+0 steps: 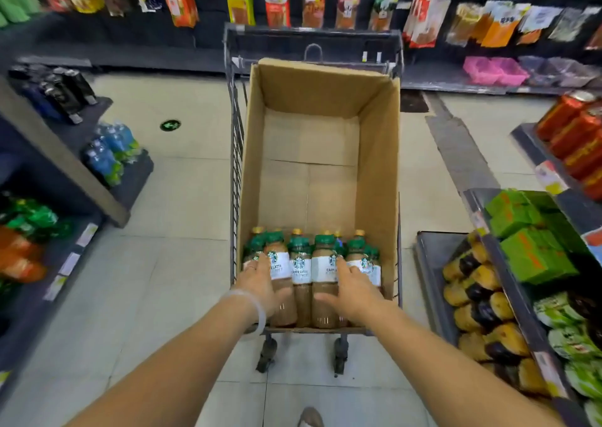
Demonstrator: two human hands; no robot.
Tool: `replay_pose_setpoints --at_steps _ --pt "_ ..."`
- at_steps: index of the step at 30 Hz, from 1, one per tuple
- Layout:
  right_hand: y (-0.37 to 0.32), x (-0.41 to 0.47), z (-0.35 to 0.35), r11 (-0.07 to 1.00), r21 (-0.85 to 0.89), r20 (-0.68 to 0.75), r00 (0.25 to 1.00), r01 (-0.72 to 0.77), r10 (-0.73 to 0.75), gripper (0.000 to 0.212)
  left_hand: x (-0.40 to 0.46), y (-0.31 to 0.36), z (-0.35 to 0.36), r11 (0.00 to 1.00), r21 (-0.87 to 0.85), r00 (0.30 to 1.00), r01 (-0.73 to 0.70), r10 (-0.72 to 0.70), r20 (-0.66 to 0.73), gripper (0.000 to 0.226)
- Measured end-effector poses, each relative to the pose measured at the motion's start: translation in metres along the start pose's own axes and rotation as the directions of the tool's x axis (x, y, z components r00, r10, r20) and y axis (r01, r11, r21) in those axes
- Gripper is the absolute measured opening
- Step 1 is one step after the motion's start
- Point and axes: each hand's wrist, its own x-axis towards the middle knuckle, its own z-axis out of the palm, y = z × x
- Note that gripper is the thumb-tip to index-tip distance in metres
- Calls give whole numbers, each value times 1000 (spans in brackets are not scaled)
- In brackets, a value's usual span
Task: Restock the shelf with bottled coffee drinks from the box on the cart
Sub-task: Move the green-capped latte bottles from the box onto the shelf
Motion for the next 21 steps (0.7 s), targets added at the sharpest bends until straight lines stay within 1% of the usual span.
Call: replay_pose_setpoints --at_steps 1,3,5,7,10,15,17,19,21 --pt "0 7 3 997 62 11 999 -35 35 94 3 1 1 999 -34 999 35 -35 2 90" --pt "-2 19 8 975 199 15 995 -100 99 91 10 1 2 987 -134 995 94 -96 -8 88" --pt "-6 29 11 933 328 17 989 -146 149 80 19 0 4 959 -259 991 116 -131 -39 75" --pt "-8 35 14 910 367 29 980 -194 197 72 28 -1 7 932 -337 989 132 -147 -19 62" --pt "-11 40 19 907 362 2 973 -216 231 60 36 -1 14 879 -437 981 191 -188 51 41" --pt "-11 43 21 894 382 -10 967 -233 256 48 44 2 22 827 -505 966 248 -247 69 41" --pt "-10 45 22 869 429 -11 961 -245 277 45 48 1 22 813 -513 958 276 -275 80 44" --pt "-10 46 25 827 493 -8 949 -270 314 46 49 -1 21 795 -538 956 280 -280 85 53" --pt "-10 44 25 802 530 -30 939 -276 343 51 49 -3 21 784 -557 958 273 -273 85 59"
